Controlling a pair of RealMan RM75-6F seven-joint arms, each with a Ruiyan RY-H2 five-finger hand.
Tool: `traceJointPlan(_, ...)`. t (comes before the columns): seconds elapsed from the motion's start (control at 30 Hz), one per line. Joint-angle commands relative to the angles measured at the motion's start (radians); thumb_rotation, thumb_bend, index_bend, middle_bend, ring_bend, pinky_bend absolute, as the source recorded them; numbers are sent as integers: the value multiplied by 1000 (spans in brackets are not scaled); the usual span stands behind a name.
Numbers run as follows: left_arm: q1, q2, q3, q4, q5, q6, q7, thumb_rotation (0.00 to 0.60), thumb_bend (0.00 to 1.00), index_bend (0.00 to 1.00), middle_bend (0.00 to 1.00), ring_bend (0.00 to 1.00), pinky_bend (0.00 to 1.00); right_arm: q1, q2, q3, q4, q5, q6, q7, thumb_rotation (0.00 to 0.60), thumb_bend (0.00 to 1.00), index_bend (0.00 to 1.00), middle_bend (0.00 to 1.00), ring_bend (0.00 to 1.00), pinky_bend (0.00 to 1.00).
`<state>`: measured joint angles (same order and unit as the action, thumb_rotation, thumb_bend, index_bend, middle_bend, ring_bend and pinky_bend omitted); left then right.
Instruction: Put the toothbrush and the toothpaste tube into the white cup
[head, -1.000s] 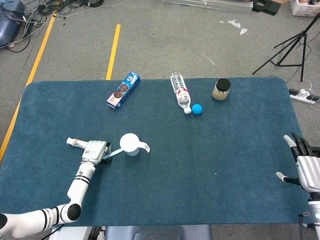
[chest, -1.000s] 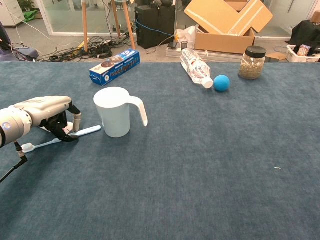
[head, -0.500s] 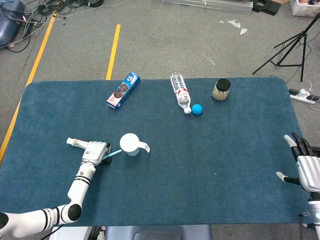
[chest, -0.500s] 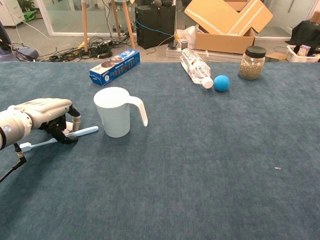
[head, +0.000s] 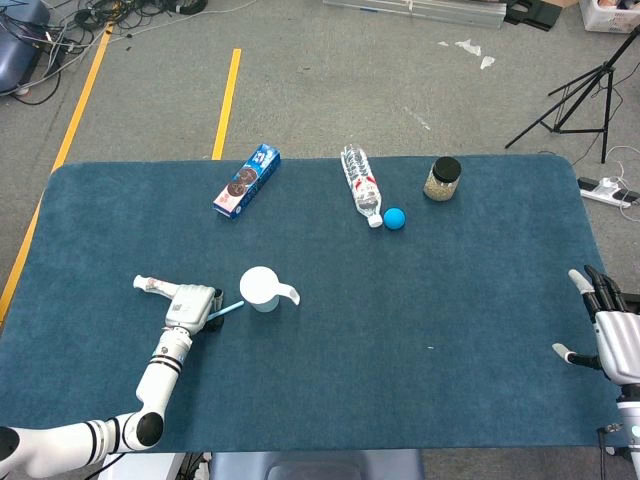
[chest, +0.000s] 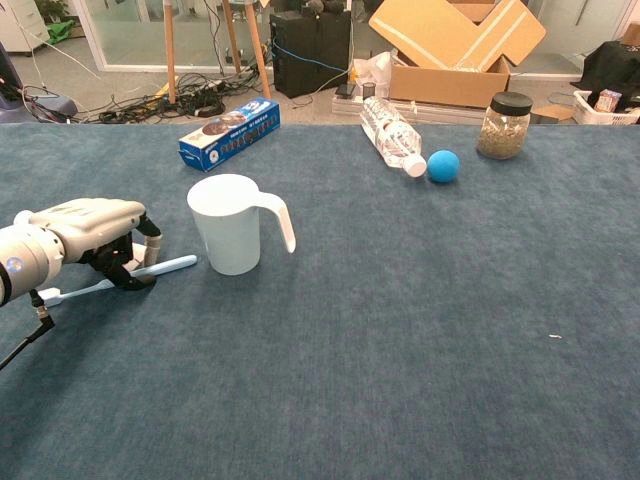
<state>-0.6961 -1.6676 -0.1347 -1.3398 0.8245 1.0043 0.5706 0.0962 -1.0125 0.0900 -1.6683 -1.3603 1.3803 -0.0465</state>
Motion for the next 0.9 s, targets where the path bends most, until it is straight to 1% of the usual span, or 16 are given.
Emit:
traceJointPlan(0.03,1,0,0,0,0,1,1,600,487,597,1000,1000,1000,0,0,0,0,0,0,0,600,0,33,33,56,501)
traceJointPlan(0.13,6,8,0,-12,1,6,1,600,540,606,1000,1000,1000,0,1,1,-1,1,0,0,600,0,33,33,56,501)
traceJointPlan(0.3,23,38,7,-59,24,36,-3,600,581,614,1000,1000,1000,0,1,0,-1,-1,1,1,600,0,33,33,56,501)
traceJointPlan(0.63,68,131,26,-203,92,119,-5,600,593,622,1000,1000,1000,2,-4,-2,-2,-1,-3,-8,600,0,33,33,56,501)
traceJointPlan(0.9,99,199,27,-283,131,174,-11,600,594,622,1000,1000,1000,2,-6,-2,-1,0,-3,-11,600,0,33,33,56,501)
